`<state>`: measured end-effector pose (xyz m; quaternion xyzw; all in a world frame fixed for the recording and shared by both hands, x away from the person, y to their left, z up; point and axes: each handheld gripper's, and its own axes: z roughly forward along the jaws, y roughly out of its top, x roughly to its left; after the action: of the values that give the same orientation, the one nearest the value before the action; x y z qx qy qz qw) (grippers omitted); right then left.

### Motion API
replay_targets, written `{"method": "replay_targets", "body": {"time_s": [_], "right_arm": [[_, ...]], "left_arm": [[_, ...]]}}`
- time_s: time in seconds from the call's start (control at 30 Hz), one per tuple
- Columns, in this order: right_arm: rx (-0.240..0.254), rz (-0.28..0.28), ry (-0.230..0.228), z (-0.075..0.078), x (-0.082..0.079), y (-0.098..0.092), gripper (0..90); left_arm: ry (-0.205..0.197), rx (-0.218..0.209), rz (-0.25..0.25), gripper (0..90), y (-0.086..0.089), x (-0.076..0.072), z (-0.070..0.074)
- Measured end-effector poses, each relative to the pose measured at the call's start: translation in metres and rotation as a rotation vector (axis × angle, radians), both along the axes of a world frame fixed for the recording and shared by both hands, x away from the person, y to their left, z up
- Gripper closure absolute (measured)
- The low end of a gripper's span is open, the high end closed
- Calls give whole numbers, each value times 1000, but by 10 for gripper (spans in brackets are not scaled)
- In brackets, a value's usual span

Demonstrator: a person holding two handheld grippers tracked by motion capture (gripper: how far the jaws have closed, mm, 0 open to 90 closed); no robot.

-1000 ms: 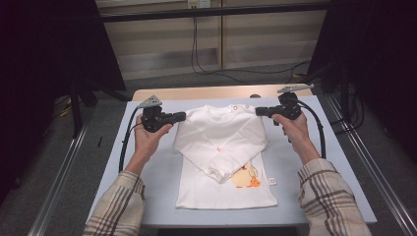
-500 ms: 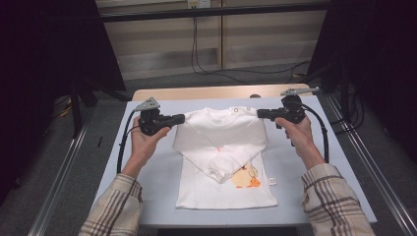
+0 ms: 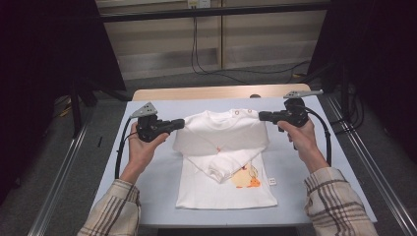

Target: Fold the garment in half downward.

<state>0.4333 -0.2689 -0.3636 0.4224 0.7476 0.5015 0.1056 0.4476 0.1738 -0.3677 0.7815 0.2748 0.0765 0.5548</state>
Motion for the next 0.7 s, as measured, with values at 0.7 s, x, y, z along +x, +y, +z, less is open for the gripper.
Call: {"method": "replay_targets", "body": {"time_s": [0.7], "right_arm": [[-29,39,-10,5,-27,2,872]], "left_arm": [[3,28,-16,871,3,-16,0]]}}
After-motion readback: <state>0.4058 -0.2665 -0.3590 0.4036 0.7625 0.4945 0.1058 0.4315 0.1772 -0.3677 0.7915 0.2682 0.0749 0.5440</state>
